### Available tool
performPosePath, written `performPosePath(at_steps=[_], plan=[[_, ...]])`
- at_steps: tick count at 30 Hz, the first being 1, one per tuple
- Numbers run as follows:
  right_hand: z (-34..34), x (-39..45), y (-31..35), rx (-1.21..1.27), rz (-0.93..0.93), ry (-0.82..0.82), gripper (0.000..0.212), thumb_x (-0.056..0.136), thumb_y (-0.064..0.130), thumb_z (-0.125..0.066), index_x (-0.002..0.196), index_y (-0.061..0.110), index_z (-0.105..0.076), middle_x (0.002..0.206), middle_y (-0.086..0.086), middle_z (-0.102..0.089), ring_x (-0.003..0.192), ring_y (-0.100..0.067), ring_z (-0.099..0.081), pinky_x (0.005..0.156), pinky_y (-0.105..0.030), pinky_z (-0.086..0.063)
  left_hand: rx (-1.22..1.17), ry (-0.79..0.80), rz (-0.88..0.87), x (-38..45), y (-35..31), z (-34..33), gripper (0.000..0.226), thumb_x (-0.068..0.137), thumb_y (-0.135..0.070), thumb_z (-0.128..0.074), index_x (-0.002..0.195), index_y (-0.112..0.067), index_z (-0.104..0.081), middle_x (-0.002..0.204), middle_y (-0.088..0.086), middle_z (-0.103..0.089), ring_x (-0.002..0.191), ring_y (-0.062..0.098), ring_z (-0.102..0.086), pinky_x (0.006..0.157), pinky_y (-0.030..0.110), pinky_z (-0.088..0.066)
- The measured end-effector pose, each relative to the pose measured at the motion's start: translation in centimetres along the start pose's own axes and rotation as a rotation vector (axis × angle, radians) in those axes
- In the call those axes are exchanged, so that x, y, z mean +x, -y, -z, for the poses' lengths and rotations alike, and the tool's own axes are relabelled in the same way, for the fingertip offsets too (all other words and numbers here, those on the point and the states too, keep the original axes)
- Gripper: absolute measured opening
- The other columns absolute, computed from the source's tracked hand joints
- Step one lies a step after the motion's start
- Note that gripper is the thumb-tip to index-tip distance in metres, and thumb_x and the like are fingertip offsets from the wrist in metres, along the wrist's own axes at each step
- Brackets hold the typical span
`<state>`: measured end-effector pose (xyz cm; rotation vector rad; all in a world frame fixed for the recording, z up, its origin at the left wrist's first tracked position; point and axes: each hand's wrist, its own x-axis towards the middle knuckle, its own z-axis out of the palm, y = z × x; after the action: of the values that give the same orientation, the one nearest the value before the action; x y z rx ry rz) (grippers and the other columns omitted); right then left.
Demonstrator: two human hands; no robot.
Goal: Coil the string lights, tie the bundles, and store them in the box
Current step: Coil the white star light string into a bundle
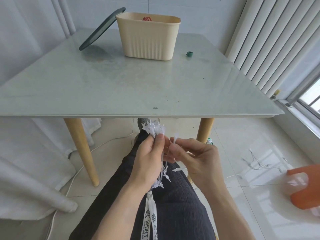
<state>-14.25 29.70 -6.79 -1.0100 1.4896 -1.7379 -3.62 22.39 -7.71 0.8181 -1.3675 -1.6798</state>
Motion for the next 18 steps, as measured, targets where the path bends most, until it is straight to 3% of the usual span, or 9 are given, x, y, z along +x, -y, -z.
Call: performPosePath(at_steps=[2,6,8,10,13,14,17,18], plan=[[-0.7,-0.1,0.2,-0.055,0.024,-0.088,0.005,0.08,0.004,-0.08,0.081,0.006,-0.076,0.062,-0.007,-0.072,0.053,-0.014,-0.065,0.059,-0.022,-0.053,0.083,-0.002,-0.005,-0.2,0.0,0.0,0.034,0.106,-0.022,-0.041,0.086,-0.001,-0.058,0.059,0.004,-0.059,0.054,0.016,-0.055,0.054,0.026,-0.048],[-1.9,-0.4,0.2,-0.072,0.029,-0.15,0.012,0.085,0.015,-0.079,0.078,0.007,-0.074,0.057,-0.009,-0.068,0.051,-0.02,-0.061,0.056,-0.04,-0.047,0.206,-0.044,-0.009,-0.2,0.3,0.1,0.039,0.106,-0.028,-0.042,0.09,0.004,-0.057,0.052,0.005,-0.05,0.051,0.021,-0.047,0.055,0.039,-0.04],[-2.3,-0.5,-0.1,-0.065,0.017,-0.191,0.01,0.085,0.015,-0.078,0.078,0.009,-0.075,0.059,-0.008,-0.068,0.048,-0.017,-0.059,0.053,-0.035,-0.046,0.201,-0.069,-0.002,-0.3,0.2,-0.1,0.04,0.106,-0.03,-0.042,0.091,0.004,-0.058,0.052,0.007,-0.051,0.051,0.022,-0.047,0.055,0.04,-0.04],[-2.7,-0.8,-0.4,-0.032,0.001,-0.244,0.009,0.085,0.015,-0.079,0.078,0.01,-0.075,0.062,-0.009,-0.069,0.046,-0.018,-0.056,0.049,-0.029,-0.046,0.197,-0.061,0.004,-0.5,0.3,-0.2,0.042,0.106,-0.031,-0.042,0.092,0.005,-0.059,0.059,0.015,-0.06,0.056,0.028,-0.056,0.057,0.044,-0.047],[-3.0,-1.1,-1.3,-0.028,-0.013,-0.324,0.009,0.084,0.019,-0.081,0.078,0.016,-0.076,0.067,-0.006,-0.07,0.05,-0.022,-0.059,0.051,-0.036,-0.051,0.239,-0.057,-0.004,-0.7,0.7,-0.2,0.042,0.105,-0.033,-0.044,0.094,0.002,-0.062,0.083,0.022,-0.071,0.08,0.035,-0.071,0.075,0.048,-0.056],[-3.1,-1.1,-1.6,-0.039,-0.017,-0.339,0.008,0.083,0.022,-0.082,0.078,0.019,-0.076,0.068,-0.004,-0.07,0.053,-0.025,-0.061,0.054,-0.042,-0.054,0.263,-0.055,-0.017,-0.6,0.9,-0.2,0.042,0.104,-0.035,-0.045,0.092,0.0,-0.063,0.085,0.019,-0.072,0.082,0.031,-0.071,0.075,0.045,-0.057],[-3.2,-1.4,-2.0,-0.059,-0.003,-0.362,0.005,0.085,0.026,-0.08,0.08,0.026,-0.078,0.075,0.001,-0.07,0.065,-0.029,-0.066,0.064,-0.052,-0.058,0.281,-0.067,-0.024,-0.8,0.8,-0.4,0.036,0.105,-0.029,-0.045,0.087,-0.006,-0.064,0.076,0.001,-0.074,0.071,0.004,-0.068,0.064,0.018,-0.051],[-3.4,-1.6,-2.1,-0.065,0.012,-0.368,0.006,0.087,0.026,-0.078,0.081,0.028,-0.078,0.078,0.003,-0.069,0.068,-0.029,-0.067,0.065,-0.053,-0.058,0.271,-0.06,-0.017,-0.8,0.7,-0.5,0.035,0.105,-0.027,-0.044,0.087,-0.005,-0.064,0.074,0.001,-0.073,0.067,0.002,-0.066,0.061,0.017,-0.049]])
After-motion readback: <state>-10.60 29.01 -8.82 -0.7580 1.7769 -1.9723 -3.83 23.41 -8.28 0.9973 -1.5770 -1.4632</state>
